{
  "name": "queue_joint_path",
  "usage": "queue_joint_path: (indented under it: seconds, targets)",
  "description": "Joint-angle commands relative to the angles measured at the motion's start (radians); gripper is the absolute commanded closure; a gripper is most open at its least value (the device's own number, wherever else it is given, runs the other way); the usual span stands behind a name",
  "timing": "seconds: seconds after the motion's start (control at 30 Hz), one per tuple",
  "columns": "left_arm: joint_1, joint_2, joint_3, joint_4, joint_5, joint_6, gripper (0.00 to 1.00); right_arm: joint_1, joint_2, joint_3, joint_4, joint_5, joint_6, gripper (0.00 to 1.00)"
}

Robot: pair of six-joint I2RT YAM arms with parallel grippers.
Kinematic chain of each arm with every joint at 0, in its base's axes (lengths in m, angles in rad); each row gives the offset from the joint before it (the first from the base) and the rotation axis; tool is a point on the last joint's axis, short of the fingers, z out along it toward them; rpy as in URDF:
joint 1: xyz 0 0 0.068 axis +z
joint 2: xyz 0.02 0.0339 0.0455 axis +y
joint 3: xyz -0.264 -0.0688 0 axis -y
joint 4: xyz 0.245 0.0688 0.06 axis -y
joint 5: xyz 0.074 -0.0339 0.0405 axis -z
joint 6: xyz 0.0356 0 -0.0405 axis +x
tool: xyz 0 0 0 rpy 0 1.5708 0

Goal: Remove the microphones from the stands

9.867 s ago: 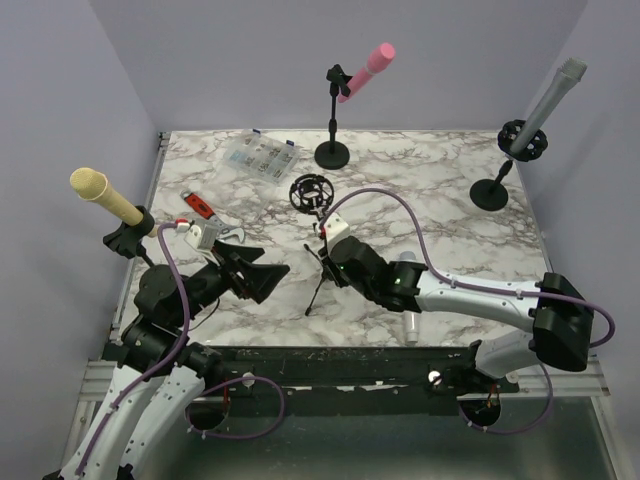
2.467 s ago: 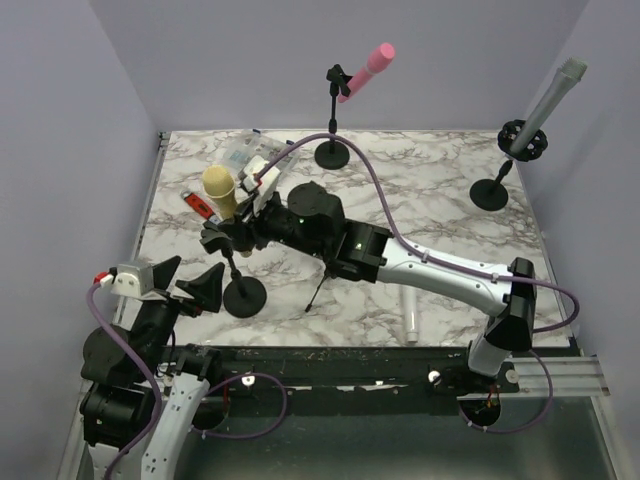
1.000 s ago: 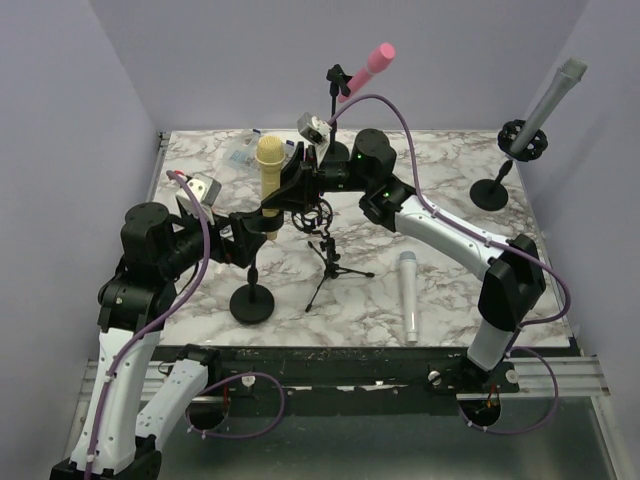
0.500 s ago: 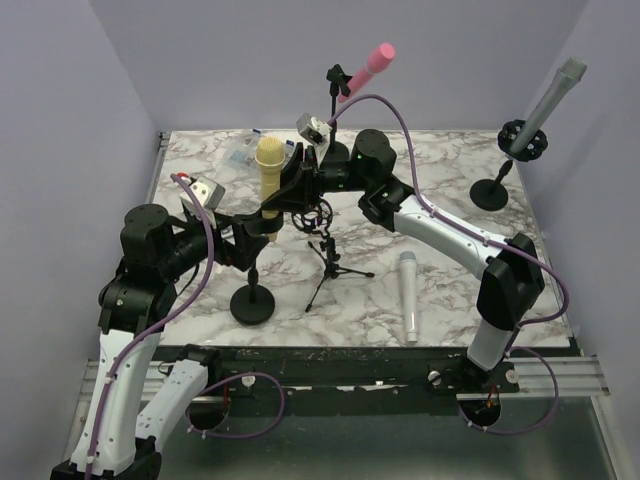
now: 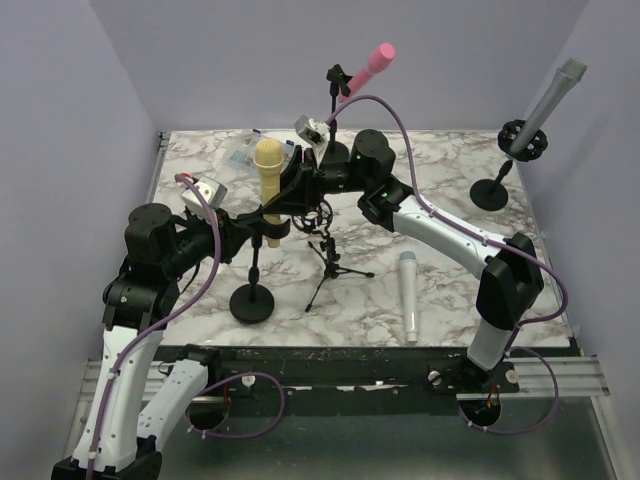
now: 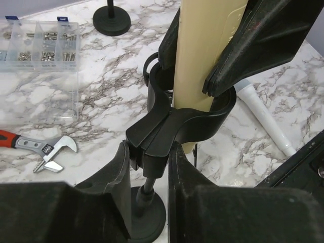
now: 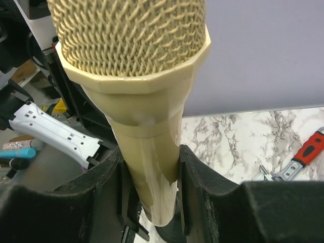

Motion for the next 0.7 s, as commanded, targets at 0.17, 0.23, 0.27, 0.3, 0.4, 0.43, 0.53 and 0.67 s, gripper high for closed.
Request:
queue_joint_path:
  seconds: [0.17, 0.23, 0.27, 0.3, 0.4, 0.43, 0.53, 0.67]
  targets:
    - [-0.026, -0.078, -0.065, -0.009, -0.05, 0.029, 1.0, 0.005, -0.015, 0.006, 0.002, 0.086, 0.036, 0.99]
    - [-0.027, -0.09, -0.069, -0.018, -0.063, 0.031, 1.0, 0.005, -0.031, 0.01, 0.001, 0.103, 0.044, 0.99]
    - [-0.028, -0.096, -0.074, -0.02, -0.065, 0.031, 1.0, 0.004, -0.041, 0.011, 0.004, 0.108, 0.048, 0.99]
    - [-0.028, -0.106, -0.081, -0.019, -0.071, 0.03, 1.0, 0.005, -0.05, 0.012, 0.008, 0.116, 0.055, 0.99]
    - [-0.028, -0.128, -0.105, -0.012, -0.076, 0.021, 1.0, 0.004, -0.092, 0.011, 0.016, 0.159, 0.074, 0.99]
    - [-0.028, -0.138, -0.116, -0.011, -0.076, 0.017, 1.0, 0.005, -0.106, 0.014, 0.015, 0.181, 0.078, 0.99]
    - [-0.028, -0.175, -0.149, -0.005, -0.081, 0.01, 1.0, 0.004, -0.161, 0.013, 0.016, 0.274, 0.092, 0.99]
    - [-0.028, -0.249, -0.203, 0.014, -0.104, -0.027, 1.0, 0.004, -0.255, -0.03, 0.042, 0.454, 0.112, 0.99]
